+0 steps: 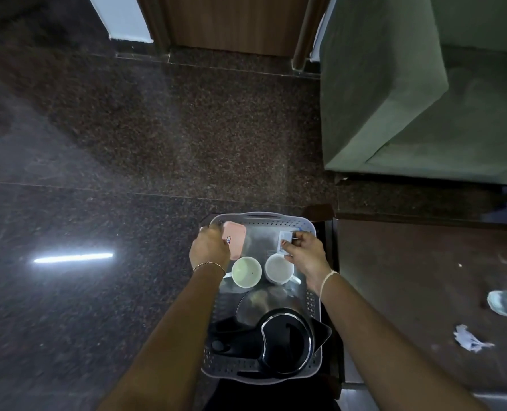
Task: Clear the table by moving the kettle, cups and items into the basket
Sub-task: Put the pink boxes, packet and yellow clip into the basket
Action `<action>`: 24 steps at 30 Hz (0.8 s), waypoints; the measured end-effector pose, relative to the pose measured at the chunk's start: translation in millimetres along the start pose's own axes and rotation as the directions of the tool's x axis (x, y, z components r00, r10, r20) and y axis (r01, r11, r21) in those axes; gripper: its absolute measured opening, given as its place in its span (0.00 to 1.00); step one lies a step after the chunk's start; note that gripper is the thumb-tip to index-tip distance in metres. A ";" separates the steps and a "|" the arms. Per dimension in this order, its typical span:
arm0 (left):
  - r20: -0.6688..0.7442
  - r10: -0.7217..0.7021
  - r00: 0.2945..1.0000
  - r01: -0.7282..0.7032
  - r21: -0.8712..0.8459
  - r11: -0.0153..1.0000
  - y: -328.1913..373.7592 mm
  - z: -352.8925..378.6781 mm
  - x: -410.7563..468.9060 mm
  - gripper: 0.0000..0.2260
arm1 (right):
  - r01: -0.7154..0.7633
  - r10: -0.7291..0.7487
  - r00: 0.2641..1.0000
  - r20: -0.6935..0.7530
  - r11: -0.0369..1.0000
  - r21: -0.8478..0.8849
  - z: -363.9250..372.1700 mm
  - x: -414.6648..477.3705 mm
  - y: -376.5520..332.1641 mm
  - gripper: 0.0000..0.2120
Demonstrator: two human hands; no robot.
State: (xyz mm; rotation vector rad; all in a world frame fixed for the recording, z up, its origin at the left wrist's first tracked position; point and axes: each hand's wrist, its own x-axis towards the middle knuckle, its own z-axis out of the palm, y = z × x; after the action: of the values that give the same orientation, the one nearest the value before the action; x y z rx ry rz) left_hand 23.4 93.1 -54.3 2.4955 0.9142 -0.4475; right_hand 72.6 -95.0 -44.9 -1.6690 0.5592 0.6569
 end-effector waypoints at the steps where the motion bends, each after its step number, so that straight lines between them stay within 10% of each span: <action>1: -0.007 0.013 1.000 -0.012 0.026 1.000 -0.5 0.0 -0.1 0.13 | 0.004 -0.004 1.000 -0.009 1.000 -0.006 -0.9 2.2 0.7 0.15; 10: 0.059 0.256 0.965 -0.261 0.322 0.910 -7.3 9.0 -0.4 0.23 | 0.131 -0.176 0.978 -0.108 0.934 -0.333 -31.7 8.4 8.7 0.11; 24: 0.179 0.184 0.967 -0.234 0.325 0.916 -1.2 18.5 -3.5 0.22 | 0.301 -0.380 0.913 0.148 0.383 -0.873 -58.6 4.8 25.7 0.07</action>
State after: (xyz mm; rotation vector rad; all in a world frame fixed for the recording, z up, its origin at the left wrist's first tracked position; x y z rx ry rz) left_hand 17.3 82.7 -68.9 2.7896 0.5378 -0.7605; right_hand 65.8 -157.4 -58.1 -2.7303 -0.1999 0.5971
